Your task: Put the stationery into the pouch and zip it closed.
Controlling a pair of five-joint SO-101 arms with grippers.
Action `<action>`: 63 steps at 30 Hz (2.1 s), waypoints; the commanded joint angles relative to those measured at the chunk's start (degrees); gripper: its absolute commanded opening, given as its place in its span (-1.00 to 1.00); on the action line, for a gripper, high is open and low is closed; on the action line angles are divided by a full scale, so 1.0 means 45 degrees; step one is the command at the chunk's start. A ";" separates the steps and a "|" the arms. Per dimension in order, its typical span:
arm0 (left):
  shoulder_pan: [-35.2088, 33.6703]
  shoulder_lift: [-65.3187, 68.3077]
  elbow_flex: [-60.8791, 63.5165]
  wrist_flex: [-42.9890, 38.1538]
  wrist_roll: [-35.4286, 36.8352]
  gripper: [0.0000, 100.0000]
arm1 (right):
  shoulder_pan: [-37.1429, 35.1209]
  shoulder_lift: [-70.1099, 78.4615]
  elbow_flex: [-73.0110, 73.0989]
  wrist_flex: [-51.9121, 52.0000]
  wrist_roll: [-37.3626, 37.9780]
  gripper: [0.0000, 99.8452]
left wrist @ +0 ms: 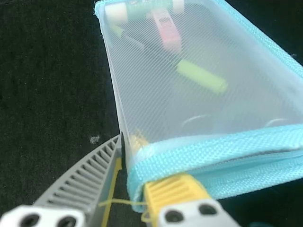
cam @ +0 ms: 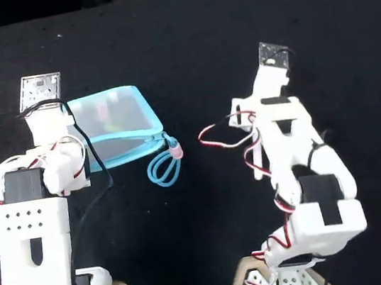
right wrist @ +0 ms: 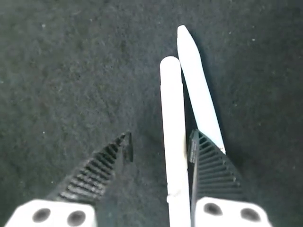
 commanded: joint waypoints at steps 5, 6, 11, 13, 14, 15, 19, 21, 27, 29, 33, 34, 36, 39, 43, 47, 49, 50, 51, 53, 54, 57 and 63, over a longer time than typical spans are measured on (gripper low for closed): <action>0.0107 0.0117 0.0205 0.0195 -0.0078 -0.93 | -0.0156 0.0283 -0.1280 0.0899 -0.0039 -0.64; 0.0107 0.0117 0.0205 0.0195 -0.0078 -0.93 | -0.0156 0.0283 -0.1280 0.0938 -0.0039 -0.71; 0.0107 0.0117 0.0205 0.0195 -0.0078 -0.93 | -0.0059 0.0186 -0.1201 0.0957 -0.0098 -0.94; 0.0107 0.0117 0.0205 0.0195 -0.0078 -0.93 | -0.0098 0.0147 -0.1201 0.0957 -0.0059 -0.98; 0.0107 0.0117 0.0205 0.0195 -0.0078 -0.93 | -0.0176 0.0068 -0.1182 0.0996 -0.0039 -0.98; 0.0107 0.0117 0.0205 0.0195 -0.0078 -0.93 | -0.0215 -0.0068 -0.1123 0.1172 -0.0039 -0.98; 0.0088 0.0117 0.0186 0.0195 -0.0078 -0.93 | -0.0938 -0.1201 -0.0400 0.1289 0.0000 -0.98; 0.0088 0.0117 0.0205 0.0176 -0.0078 -0.93 | -0.1035 -0.1924 0.0049 0.1270 0.0000 -0.98; 0.0049 0.0117 0.0205 0.0176 -0.0078 -0.94 | -0.0508 -0.2921 0.1143 0.0020 -0.0020 -0.96; 0.0049 0.0117 0.0205 0.0195 -0.0078 -0.94 | -0.0508 -0.2745 0.1182 -0.0176 -0.0039 -0.87; 0.0088 0.0117 0.0205 0.0195 -0.0059 -0.94 | -0.0527 -0.2100 0.0752 -0.0137 -0.0059 -0.68; 0.0107 0.0117 0.0205 0.0195 -0.0059 -0.94 | -0.0527 -0.1944 0.0596 -0.0137 -0.0078 -0.67; 0.0107 0.0117 0.0205 0.0215 -0.0039 -0.94 | -0.0508 -0.1573 0.0303 -0.0176 -0.0098 -0.67; 0.0107 0.0117 0.0225 0.0215 -0.0020 -0.94 | -0.0508 -0.1006 -0.0107 -0.0215 -0.0117 -0.67; 0.0107 0.0117 0.0225 0.0215 -0.0020 -0.94 | -0.0508 -0.0049 -0.0791 -0.0215 -0.0059 -0.67; 0.0107 0.0117 0.0225 0.0215 -0.0020 -0.94 | -0.0449 0.0674 -0.1514 0.0156 -0.0059 -0.67; 0.0107 0.0117 0.0225 0.0215 -0.0020 -0.94 | -0.0449 0.0752 -0.1807 0.0860 -0.0039 -0.68; 0.0107 0.0117 0.0225 0.0215 -0.0020 -0.94 | -0.0430 0.0772 -0.1905 0.1211 -0.0039 -0.73; 0.0107 0.0117 0.0225 0.0195 -0.0020 -0.94 | -0.0410 0.0694 -0.1885 0.1446 -0.0020 -0.85; 0.0107 0.0117 0.0225 0.0195 -0.0020 -0.94 | -0.0215 0.0557 -0.1866 0.1602 -0.0098 -0.97; 0.0107 0.0117 0.0225 0.0195 -0.0020 -0.94 | -0.0117 0.0420 -0.1807 0.1621 -0.0098 -0.95; 0.0107 0.0117 0.0225 0.0195 -0.0020 -0.94 | 0.0059 -0.0322 -0.1338 0.1563 -0.0098 -0.98; 0.0107 0.0117 0.0225 0.0195 -0.0020 -0.94 | 0.0020 -0.2335 0.0654 0.0234 -0.0039 -0.98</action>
